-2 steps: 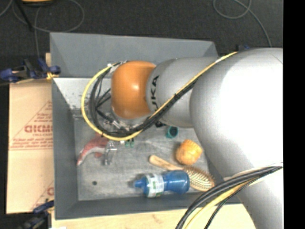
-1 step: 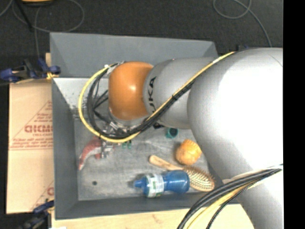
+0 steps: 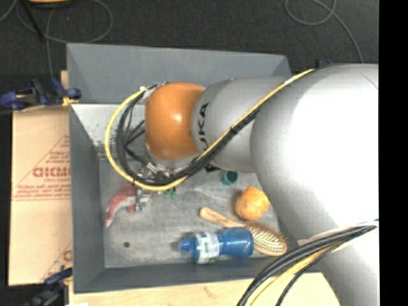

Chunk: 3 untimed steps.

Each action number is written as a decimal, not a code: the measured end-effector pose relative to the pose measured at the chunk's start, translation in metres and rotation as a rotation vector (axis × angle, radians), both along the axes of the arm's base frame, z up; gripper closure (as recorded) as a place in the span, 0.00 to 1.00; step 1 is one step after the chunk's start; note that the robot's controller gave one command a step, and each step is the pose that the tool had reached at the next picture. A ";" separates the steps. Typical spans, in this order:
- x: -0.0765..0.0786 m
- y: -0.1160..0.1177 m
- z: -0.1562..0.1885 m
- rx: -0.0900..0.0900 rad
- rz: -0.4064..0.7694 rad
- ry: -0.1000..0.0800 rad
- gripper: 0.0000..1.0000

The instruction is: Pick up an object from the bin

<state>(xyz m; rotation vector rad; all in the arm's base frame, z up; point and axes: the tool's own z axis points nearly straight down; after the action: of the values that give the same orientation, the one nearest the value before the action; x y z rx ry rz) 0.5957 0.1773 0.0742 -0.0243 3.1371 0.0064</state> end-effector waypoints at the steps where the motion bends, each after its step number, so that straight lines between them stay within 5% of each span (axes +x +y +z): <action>1: -0.002 0.000 0.004 -0.001 0.000 0.004 1.00; 3: 0.000 0.000 0.042 -0.001 0.000 0.002 1.00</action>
Offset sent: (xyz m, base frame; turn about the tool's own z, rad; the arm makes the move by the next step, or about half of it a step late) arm -0.0001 0.0000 0.0369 0.0000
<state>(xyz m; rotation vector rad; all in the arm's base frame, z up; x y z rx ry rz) 0.5955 0.1770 0.1157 -0.0236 3.1393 0.0049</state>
